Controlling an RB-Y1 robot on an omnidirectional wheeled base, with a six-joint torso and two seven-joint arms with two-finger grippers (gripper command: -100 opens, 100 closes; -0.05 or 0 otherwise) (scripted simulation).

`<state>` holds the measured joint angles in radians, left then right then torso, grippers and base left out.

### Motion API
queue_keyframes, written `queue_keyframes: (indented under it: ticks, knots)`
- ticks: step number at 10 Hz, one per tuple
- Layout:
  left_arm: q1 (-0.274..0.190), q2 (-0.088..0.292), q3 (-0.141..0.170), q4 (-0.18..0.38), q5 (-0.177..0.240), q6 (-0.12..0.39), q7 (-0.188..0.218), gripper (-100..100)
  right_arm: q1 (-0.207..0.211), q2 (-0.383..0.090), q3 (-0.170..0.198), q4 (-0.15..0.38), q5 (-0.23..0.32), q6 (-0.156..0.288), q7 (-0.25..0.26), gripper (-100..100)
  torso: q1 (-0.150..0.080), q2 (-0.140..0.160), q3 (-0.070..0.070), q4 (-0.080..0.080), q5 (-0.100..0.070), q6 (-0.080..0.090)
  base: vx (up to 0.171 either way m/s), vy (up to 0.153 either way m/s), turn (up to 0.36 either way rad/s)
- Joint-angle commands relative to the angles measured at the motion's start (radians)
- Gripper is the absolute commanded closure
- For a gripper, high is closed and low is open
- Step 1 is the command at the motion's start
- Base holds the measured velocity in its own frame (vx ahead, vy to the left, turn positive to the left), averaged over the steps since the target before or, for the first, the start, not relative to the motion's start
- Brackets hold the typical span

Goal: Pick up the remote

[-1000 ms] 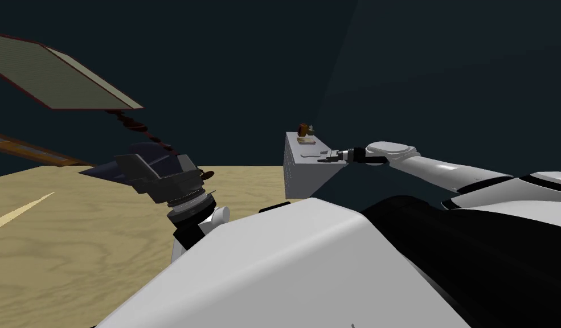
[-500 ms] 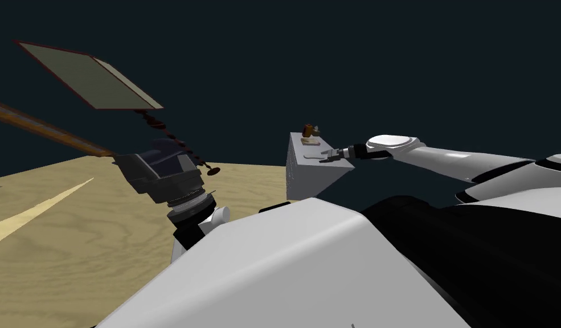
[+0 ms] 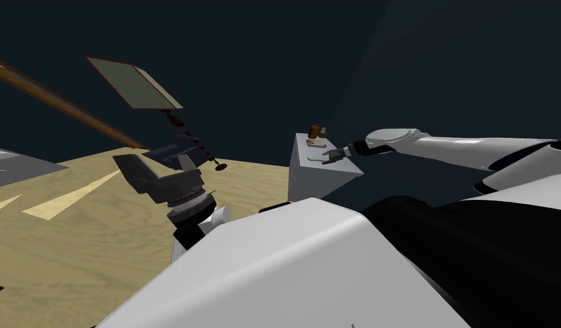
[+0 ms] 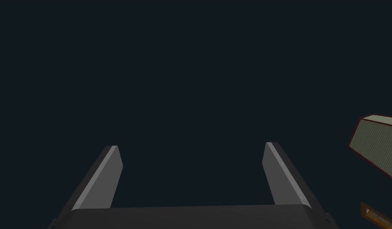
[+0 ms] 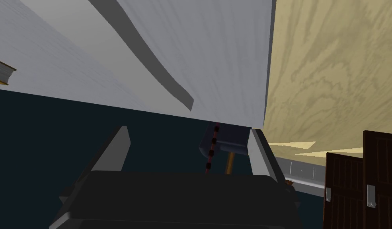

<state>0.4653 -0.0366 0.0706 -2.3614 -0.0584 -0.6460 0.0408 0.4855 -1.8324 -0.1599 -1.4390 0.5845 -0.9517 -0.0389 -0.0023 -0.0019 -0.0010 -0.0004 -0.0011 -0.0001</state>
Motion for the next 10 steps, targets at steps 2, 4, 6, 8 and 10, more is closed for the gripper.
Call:
queue_keyframes:
  ticks: [2,4,6,8,10]
  knots:
    - [0.0,0.0,0.0,0.0,0.0,0.0,0.0,0,-0.005,-0.071,0.054,0.008,0.011,-0.015,-0.005,-100,0.0,0.0,0.0,0.0,0.0,0.001,0.003,-0.048,0.176]
    - [0.0,0.0,0.0,0.0,0.0,0.0,0.0,0,-0.005,-0.081,0.042,0.008,0.011,-0.015,-0.005,-100,0.001,0.0,0.0,0.0,0.0,0.001,-0.002,-0.028,0.054]
    - [0.0,0.0,0.0,0.0,0.0,0.0,0.0,0,0.002,-0.123,0.077,0.01,0.021,-0.023,-0.011,-100,0.003,0.001,0.0,0.0,0.0,0.002,0.001,-0.009,0.103]
    - [0.0,0.0,0.0,0.0,0.0,0.0,0.0,0,0.008,-0.161,0.099,0.011,0.029,-0.031,-0.017,-100,0.0,-0.001,-0.001,0.0,0.0,0.0,0.004,-0.066,0.245]
    - [0.0,0.0,0.0,0.0,0.0,0.0,0.0,0,0.021,-0.221,0.14,0.009,0.042,-0.044,-0.027,-100,-0.001,0.0,0.0,0.0,0.0,0.001,-0.004,-0.063,0.24]
